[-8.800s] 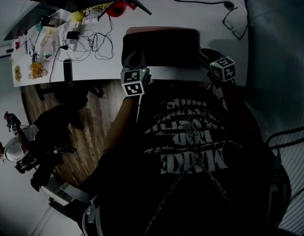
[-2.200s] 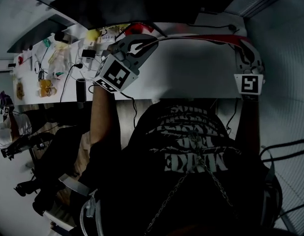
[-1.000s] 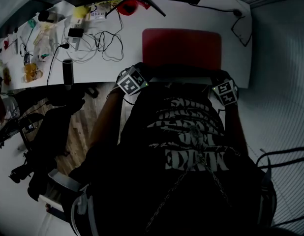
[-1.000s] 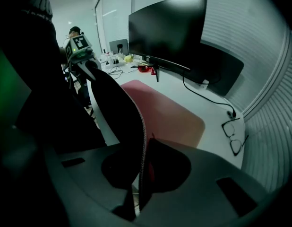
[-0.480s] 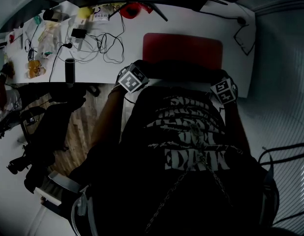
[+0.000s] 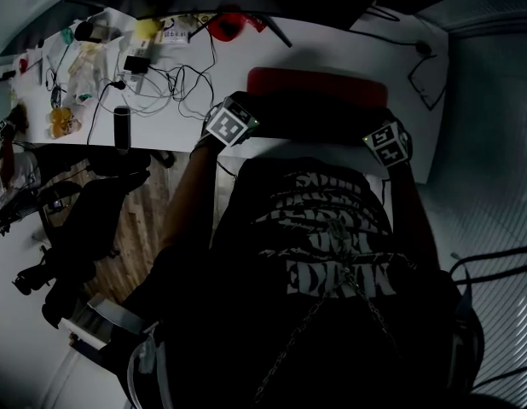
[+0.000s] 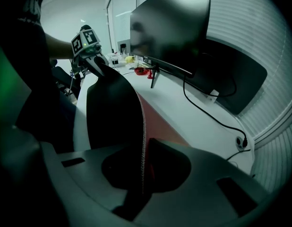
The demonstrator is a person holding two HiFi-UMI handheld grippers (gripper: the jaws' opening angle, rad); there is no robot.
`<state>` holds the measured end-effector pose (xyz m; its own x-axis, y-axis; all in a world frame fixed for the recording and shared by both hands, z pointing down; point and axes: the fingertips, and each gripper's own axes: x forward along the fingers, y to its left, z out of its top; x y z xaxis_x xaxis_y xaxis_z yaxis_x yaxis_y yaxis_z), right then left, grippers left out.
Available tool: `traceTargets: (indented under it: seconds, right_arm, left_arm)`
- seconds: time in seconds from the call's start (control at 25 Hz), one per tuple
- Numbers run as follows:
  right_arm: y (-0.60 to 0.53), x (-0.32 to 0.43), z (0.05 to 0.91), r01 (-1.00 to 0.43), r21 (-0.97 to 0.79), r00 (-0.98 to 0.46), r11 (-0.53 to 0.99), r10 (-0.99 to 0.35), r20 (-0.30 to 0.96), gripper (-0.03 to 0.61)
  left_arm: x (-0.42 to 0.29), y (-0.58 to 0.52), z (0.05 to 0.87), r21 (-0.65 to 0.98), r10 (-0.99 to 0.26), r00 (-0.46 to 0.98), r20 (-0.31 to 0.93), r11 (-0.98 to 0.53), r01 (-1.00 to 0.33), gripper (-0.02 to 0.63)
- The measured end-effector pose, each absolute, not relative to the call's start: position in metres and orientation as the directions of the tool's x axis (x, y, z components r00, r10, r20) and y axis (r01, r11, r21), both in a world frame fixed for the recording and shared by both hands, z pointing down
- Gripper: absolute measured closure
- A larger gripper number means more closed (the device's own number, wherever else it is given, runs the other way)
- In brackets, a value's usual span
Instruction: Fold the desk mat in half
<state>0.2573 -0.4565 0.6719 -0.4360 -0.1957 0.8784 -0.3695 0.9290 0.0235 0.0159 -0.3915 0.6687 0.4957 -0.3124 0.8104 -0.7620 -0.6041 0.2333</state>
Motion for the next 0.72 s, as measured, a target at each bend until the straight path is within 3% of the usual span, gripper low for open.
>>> traceTargets:
  seconds: [0.72]
  right_arm:
    - [-0.513, 0.239, 0.720, -0.394, 0.107, -0.344, 0.913, -0.254, 0.904, 0.561]
  left_arm:
    - [-0.003, -0.444, 0.739, 0.183, -0.315, 0.342, 0.885, -0.442, -0.878, 0.566]
